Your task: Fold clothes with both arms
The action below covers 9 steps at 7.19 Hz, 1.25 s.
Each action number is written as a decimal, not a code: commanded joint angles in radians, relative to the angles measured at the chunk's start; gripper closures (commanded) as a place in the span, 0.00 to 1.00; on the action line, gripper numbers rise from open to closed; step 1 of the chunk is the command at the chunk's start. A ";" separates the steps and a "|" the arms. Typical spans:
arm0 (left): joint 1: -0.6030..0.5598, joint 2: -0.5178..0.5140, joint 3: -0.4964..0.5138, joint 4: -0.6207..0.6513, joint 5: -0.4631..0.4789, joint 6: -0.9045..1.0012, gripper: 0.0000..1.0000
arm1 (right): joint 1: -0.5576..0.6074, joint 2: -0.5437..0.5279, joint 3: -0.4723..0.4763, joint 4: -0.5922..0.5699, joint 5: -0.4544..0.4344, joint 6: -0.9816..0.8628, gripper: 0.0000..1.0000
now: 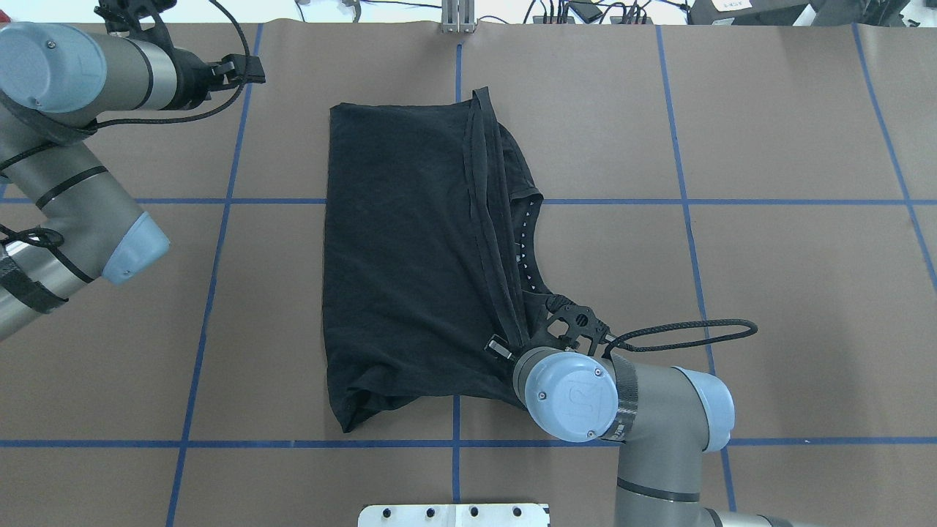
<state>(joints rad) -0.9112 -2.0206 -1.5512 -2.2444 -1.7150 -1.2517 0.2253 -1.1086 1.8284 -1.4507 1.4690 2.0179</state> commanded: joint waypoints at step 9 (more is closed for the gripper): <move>0.000 0.020 -0.026 0.002 0.000 -0.002 0.01 | 0.011 0.043 -0.049 0.003 0.011 -0.018 1.00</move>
<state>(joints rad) -0.9125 -2.0024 -1.5712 -2.2438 -1.7150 -1.2521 0.2350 -1.0668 1.7749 -1.4484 1.4762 2.0076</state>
